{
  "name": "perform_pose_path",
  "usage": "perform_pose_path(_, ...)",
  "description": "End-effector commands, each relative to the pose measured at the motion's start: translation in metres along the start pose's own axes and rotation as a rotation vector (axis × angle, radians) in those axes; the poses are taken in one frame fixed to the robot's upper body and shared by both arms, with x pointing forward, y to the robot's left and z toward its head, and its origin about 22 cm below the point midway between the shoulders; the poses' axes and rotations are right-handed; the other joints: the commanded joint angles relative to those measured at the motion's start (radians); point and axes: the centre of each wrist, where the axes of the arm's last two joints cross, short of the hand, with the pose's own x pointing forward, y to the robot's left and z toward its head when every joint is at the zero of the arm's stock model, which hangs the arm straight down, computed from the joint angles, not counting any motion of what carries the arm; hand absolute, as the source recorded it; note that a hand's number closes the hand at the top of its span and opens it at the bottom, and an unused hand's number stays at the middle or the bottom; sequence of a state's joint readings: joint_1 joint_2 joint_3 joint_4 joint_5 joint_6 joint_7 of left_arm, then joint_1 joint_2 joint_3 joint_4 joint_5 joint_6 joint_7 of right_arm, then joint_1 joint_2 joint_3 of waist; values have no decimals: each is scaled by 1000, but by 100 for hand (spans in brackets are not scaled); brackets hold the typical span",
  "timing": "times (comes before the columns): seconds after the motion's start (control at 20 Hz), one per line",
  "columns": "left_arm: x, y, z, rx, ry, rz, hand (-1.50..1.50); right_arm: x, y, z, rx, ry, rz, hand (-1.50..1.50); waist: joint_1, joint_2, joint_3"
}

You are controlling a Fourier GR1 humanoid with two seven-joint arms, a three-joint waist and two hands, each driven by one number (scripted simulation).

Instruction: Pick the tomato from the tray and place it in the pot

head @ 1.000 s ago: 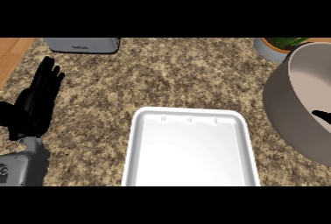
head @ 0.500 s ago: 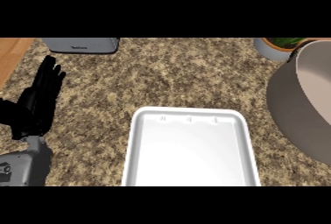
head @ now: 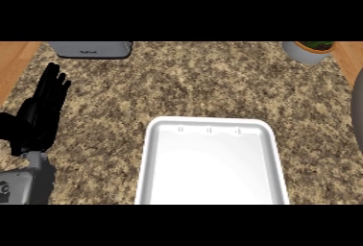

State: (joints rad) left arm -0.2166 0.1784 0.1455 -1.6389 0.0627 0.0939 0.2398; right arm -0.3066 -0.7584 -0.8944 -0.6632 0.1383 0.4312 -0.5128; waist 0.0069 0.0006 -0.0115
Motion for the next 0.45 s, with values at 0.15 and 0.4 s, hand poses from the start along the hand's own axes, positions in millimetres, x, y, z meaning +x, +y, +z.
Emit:
perform_pose_path(0.15,-4,-12,-4,-13,6,-8,0,-22,-39,32,17,9,8,-150,5,8,16)
perform_pose_path(0.4,-8,-6,-13,-2,-9,-6,0,-13,-47,25,12,15,-18,-150,8,10,17)
